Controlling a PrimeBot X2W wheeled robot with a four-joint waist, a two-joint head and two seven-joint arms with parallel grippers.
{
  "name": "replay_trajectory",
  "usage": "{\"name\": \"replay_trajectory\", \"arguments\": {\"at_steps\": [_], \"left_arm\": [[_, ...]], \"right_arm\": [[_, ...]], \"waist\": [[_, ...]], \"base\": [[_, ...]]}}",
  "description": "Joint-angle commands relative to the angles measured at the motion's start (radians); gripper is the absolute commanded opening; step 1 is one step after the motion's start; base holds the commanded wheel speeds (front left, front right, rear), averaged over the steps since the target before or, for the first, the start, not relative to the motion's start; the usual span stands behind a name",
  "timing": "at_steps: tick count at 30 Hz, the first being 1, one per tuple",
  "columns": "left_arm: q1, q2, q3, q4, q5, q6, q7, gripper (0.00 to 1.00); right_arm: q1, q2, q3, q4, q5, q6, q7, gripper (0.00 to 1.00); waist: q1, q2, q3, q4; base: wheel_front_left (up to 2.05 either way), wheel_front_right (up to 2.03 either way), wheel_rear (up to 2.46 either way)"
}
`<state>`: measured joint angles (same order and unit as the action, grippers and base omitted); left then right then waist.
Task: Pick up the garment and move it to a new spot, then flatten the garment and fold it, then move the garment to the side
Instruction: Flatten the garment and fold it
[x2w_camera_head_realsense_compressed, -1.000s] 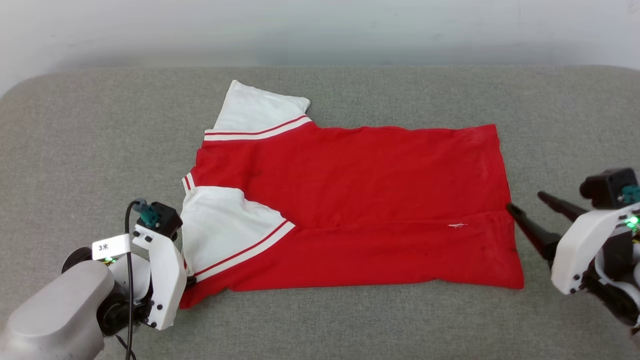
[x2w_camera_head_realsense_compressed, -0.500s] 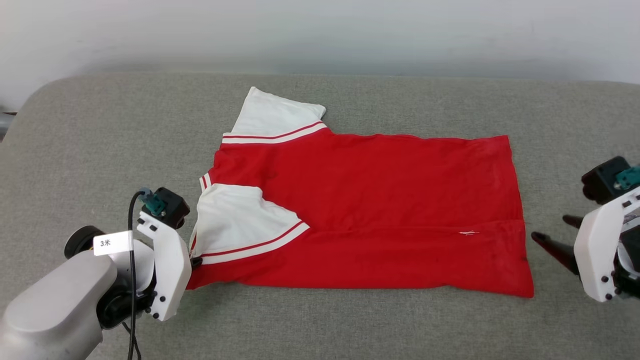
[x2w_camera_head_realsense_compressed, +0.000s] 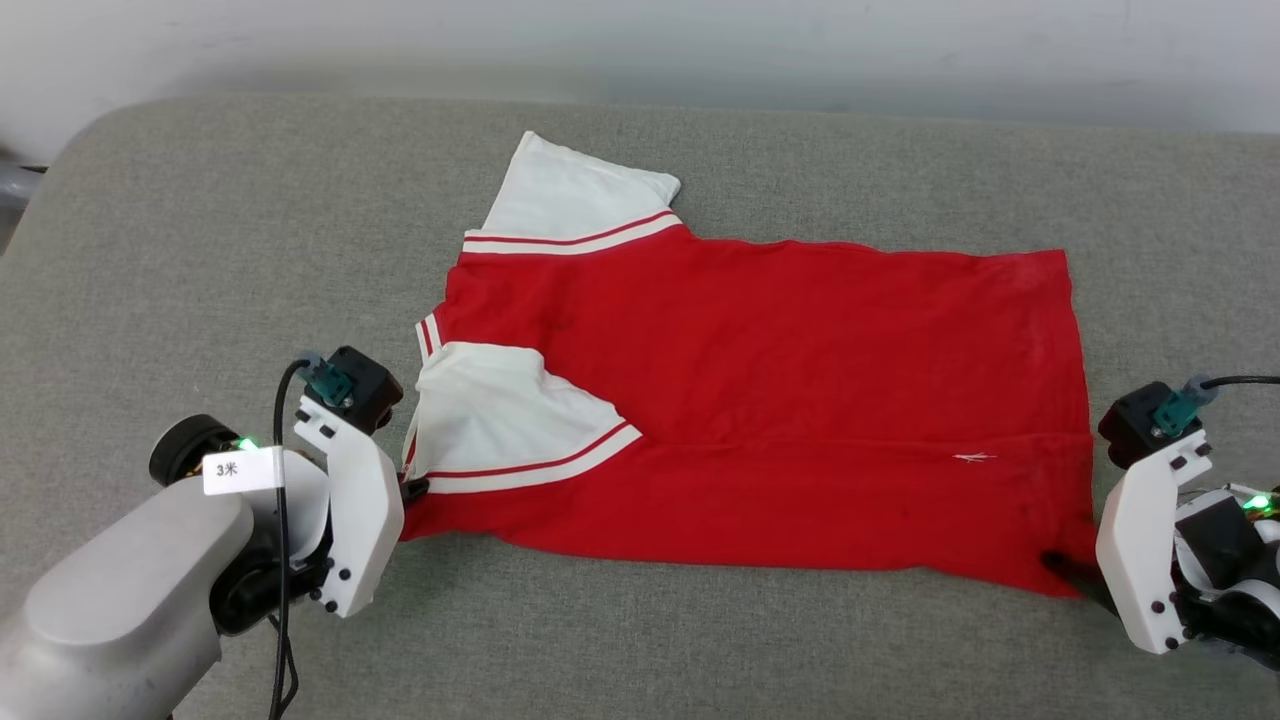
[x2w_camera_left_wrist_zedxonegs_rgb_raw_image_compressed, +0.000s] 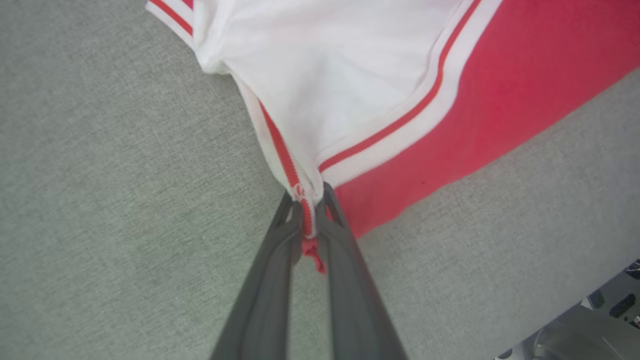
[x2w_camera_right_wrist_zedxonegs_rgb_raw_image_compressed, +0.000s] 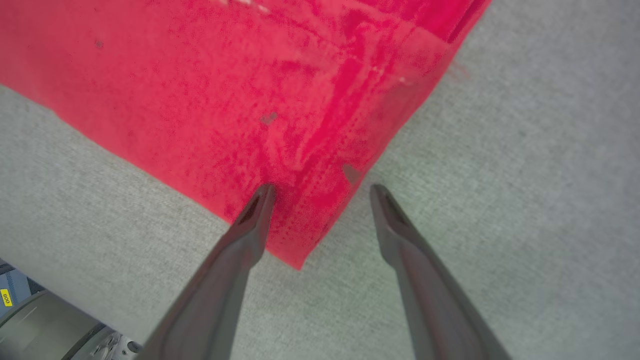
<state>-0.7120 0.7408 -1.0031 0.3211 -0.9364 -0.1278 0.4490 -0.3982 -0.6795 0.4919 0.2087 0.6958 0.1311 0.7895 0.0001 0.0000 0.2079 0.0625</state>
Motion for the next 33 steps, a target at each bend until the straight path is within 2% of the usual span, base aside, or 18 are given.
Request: {"name": "replay_trajectory", "arguments": {"at_steps": [1,11,12,13,14,24,33], "left_arm": [[-0.02,-0.006,0.001,-0.004,0.005,0.004,-0.008,0.0],[-0.025,-0.01,-0.005,0.009,0.013,0.002,-0.03,0.0],[-0.023,-0.009,-0.005,0.011,0.012,0.001,-0.031,0.0],[-0.02,-0.008,-0.005,0.013,0.011,0.001,-0.033,0.0],[-0.017,-0.008,-0.005,0.014,0.008,0.001,-0.035,0.0],[0.025,0.008,-0.002,0.022,-0.016,0.003,-0.057,0.0],[0.101,0.051,-0.005,-0.029,-0.041,0.03,-0.076,0.0]], "right_arm": [[0.008,0.017,0.006,0.026,-0.009,-0.001,-0.006,1.0],[0.038,0.086,0.098,0.154,0.005,-0.001,-0.052,1.0],[0.035,0.089,0.105,0.157,0.011,0.0,-0.059,0.85],[0.03,0.09,0.11,0.16,0.016,0.0,-0.069,0.31],[0.024,0.089,0.113,0.161,0.02,0.001,-0.078,0.0],[0.008,0.025,0.084,0.115,0.062,-0.001,-0.205,0.0],[0.099,-0.022,0.031,0.023,0.105,-0.001,-0.262,0.0]], "waist": [[-0.0001,0.0,0.013,0.005],[-0.0001,0.0,0.035,0.007],[-0.0001,0.0,0.034,0.005],[-0.0001,0.0,0.033,0.002],[-0.0001,0.0,0.031,0.0],[-0.0001,0.0,-0.035,-0.011],[-0.0001,0.0,-0.104,-0.017]], "base": [[0.0,0.0,0.0],[0.0,0.0,0.0],[0.0,0.0,0.0],[0.0,0.0,0.0],[0.0,0.0,0.0],[0.0,0.0,0.0],[0.0,0.0,0.0]]}}
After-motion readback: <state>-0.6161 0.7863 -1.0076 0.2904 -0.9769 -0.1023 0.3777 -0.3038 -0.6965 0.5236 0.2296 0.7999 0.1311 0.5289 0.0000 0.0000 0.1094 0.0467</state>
